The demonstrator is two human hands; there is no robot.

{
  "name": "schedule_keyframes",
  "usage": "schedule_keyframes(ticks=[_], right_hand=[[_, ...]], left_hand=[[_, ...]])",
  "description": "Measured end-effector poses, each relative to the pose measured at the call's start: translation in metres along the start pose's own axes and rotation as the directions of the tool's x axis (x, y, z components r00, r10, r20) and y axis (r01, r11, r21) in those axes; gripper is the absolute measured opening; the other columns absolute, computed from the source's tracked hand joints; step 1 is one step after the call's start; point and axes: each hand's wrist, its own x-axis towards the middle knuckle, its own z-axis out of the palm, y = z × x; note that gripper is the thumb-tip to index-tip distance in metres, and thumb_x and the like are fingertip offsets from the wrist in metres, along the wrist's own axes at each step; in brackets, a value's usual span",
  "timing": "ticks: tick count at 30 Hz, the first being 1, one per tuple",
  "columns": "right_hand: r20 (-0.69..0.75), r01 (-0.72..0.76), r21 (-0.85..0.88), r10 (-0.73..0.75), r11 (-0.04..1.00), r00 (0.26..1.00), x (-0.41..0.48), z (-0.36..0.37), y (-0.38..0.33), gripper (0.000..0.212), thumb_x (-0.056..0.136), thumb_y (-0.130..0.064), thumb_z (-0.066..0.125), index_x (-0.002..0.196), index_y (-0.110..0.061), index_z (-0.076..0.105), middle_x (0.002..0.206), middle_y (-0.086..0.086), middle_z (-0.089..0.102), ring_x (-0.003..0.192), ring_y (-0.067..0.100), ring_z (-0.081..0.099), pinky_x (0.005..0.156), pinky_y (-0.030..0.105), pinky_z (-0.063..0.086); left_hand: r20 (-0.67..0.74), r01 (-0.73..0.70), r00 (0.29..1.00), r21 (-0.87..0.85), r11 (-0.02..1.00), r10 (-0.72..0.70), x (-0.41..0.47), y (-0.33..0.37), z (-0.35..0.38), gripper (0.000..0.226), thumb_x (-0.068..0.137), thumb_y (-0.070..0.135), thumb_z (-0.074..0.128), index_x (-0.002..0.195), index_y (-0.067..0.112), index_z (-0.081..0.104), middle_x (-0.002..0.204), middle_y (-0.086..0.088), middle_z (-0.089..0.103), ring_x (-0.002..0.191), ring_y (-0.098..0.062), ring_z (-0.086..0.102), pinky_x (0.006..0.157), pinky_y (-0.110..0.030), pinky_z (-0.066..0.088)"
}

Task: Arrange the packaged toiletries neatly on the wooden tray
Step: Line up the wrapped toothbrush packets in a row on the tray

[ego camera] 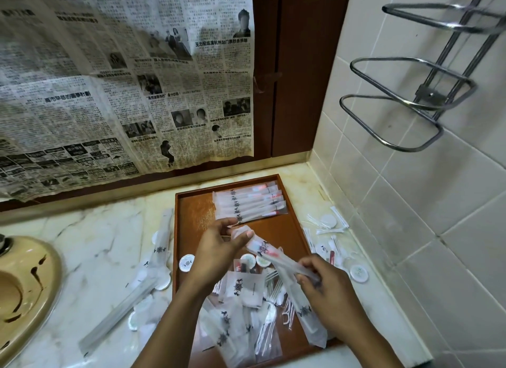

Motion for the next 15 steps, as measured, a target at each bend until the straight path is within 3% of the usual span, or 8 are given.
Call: schedule_keyframes(ticks=[3, 6, 8, 11, 15], right_hand=[[0.025, -0.015, 0.038, 0.014, 0.999, 1.0, 0.002, -0.004, -0.002, 0.025, 0.091, -0.015, 0.069, 0.093, -0.039, 0.061, 0.089, -0.018, 0.065, 0.081, 0.004, 0.062, 0.064, 0.013, 0.045], [0.127, -0.092, 0.113, 0.077, 0.989, 0.989, 0.008, -0.008, -0.009, 0.019, 0.09, -0.043, 0.071, 0.108, -0.044, 0.065, 0.088, -0.017, 0.063, 0.082, 0.001, 0.062, 0.07, 0.017, 0.051], [0.182, -0.114, 0.176, 0.081, 0.978, 0.98, 0.014, -0.009, -0.018, 0.024, 0.087, -0.057, 0.064, 0.105, -0.043, 0.068, 0.086, -0.015, 0.064, 0.077, 0.001, 0.06, 0.07, 0.019, 0.049], [0.182, -0.088, 0.203, 0.05, 0.975, 0.982, 0.023, -0.007, -0.029, 0.022, 0.092, -0.054, 0.061, 0.092, -0.034, 0.07, 0.082, -0.008, 0.066, 0.071, 0.001, 0.057, 0.067, 0.022, 0.047], [0.185, -0.15, 0.32, 0.093, 0.935, 0.978, 0.028, -0.008, -0.028, 0.014, 0.093, -0.043, 0.066, 0.088, -0.03, 0.07, 0.084, 0.001, 0.071, 0.074, 0.015, 0.067, 0.064, 0.03, 0.053]], left_hand=[[0.061, -0.026, 0.998, 0.028, 0.999, 0.024, 0.004, 0.008, -0.005, 0.011, 0.092, 0.015, 0.074, 0.103, 0.014, 0.074, 0.091, -0.005, 0.076, 0.068, -0.005, 0.068, 0.056, -0.018, 0.049], [0.065, -0.076, 0.995, 0.047, 0.996, 0.073, 0.005, 0.015, -0.005, 0.004, 0.091, 0.011, 0.074, 0.093, 0.013, 0.076, 0.084, -0.003, 0.076, 0.066, -0.005, 0.066, 0.058, -0.021, 0.05], [0.073, -0.11, 0.992, 0.038, 0.993, 0.107, 0.005, 0.022, -0.001, 0.004, 0.089, 0.012, 0.076, 0.092, 0.013, 0.078, 0.084, -0.003, 0.077, 0.068, -0.007, 0.067, 0.059, -0.022, 0.051], [0.093, -0.159, 0.984, 0.045, 0.986, 0.154, 0.003, 0.031, 0.007, 0.006, 0.09, 0.018, 0.075, 0.091, 0.014, 0.079, 0.084, -0.002, 0.077, 0.07, -0.008, 0.068, 0.061, -0.022, 0.053], [0.013, -0.234, 0.972, 0.073, 0.969, 0.234, 0.005, 0.041, 0.007, 0.009, 0.092, 0.023, 0.071, 0.091, 0.017, 0.078, 0.084, 0.002, 0.076, 0.072, -0.007, 0.068, 0.062, -0.02, 0.054]])
